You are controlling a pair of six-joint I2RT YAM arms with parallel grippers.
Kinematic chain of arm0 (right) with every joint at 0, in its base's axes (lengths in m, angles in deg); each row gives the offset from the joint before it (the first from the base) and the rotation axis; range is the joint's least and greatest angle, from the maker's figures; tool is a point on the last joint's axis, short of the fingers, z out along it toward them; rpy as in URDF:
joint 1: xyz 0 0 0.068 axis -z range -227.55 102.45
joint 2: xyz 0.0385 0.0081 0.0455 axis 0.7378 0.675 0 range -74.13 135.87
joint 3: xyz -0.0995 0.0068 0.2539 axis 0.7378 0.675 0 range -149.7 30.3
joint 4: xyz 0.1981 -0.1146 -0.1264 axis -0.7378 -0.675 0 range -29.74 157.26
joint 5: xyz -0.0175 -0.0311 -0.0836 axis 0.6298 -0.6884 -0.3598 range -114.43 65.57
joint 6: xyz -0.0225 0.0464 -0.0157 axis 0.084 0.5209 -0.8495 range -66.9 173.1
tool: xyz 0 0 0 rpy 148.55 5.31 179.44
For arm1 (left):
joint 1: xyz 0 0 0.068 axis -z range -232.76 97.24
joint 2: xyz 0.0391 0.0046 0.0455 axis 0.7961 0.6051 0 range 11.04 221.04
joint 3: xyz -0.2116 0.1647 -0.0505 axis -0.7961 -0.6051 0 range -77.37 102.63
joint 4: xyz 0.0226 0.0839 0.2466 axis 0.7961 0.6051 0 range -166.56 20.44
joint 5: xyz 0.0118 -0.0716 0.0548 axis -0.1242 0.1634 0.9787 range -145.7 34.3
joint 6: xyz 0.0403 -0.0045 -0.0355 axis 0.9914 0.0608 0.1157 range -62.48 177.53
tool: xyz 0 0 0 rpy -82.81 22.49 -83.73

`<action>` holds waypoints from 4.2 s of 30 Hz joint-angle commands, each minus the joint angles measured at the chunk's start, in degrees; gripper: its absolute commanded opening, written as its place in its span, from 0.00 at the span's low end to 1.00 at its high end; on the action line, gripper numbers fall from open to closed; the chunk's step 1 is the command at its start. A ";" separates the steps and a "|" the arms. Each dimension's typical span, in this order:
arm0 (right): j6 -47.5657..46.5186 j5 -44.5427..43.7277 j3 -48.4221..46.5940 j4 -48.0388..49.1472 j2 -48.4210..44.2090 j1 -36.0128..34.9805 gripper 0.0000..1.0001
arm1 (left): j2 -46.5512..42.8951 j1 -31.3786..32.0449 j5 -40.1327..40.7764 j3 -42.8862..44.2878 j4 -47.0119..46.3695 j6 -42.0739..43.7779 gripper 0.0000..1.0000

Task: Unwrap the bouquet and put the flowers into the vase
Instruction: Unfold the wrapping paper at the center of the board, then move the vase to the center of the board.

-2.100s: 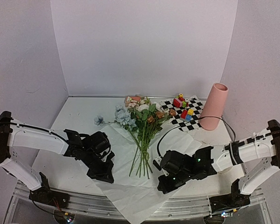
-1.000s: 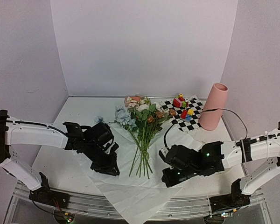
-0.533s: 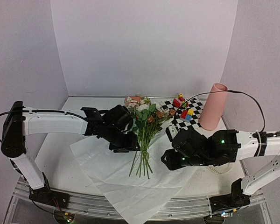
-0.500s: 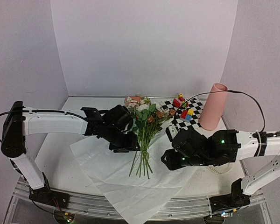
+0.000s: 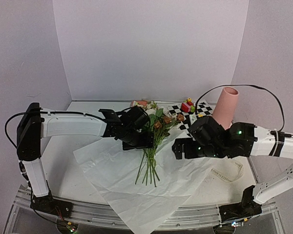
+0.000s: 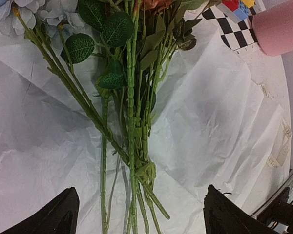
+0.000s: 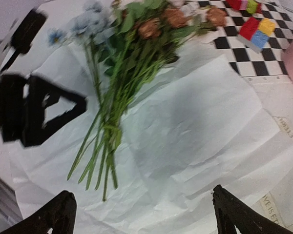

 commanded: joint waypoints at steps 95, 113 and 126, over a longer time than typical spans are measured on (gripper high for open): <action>-28.02 10.93 -72.33 -32.61 44.62 55.78 0.16 | 9.18 -10.67 -16.26 5.04 -0.99 11.37 0.48; -29.05 10.90 -69.44 -35.74 34.65 55.78 0.00 | 9.53 -10.65 -17.80 5.49 -1.01 11.48 0.47; -30.29 11.58 -67.29 -35.85 34.89 55.74 0.00 | 9.57 -10.70 -18.14 5.57 -1.06 11.29 0.47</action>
